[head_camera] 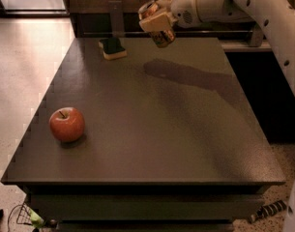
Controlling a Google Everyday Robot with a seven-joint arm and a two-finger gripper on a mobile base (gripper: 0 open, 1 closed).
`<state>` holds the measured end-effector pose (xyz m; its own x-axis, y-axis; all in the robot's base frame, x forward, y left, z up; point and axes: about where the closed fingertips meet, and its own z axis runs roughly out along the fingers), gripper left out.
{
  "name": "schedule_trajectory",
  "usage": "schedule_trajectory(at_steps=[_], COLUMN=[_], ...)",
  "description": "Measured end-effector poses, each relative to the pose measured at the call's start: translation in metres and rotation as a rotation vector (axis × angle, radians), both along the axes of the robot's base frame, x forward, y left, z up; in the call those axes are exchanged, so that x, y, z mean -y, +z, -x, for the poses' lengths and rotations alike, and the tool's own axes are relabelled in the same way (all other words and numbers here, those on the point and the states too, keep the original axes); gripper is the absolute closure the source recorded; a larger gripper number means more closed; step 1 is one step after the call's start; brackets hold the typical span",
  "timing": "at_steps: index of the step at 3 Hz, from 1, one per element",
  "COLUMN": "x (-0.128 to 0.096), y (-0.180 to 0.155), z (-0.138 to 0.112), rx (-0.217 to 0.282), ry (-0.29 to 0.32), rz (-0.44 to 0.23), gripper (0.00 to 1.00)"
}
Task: Place orange can upright
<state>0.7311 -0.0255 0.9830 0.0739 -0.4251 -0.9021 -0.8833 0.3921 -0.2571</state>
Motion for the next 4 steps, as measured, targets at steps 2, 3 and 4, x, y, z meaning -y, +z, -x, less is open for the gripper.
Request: schedule_trajectory(at_steps=[2, 3, 4], x=[-0.0146, -0.0148, -0.0179], y=[-0.0165, -0.0168, -0.0227], z=[0.0004, 0.0004, 0.0006], rx=[0.126, 0.125, 0.108], ry=[0.084, 0.084, 0.080], rz=[-0.034, -0.035, -0.053], gripper=[1.00, 1.00, 1.00])
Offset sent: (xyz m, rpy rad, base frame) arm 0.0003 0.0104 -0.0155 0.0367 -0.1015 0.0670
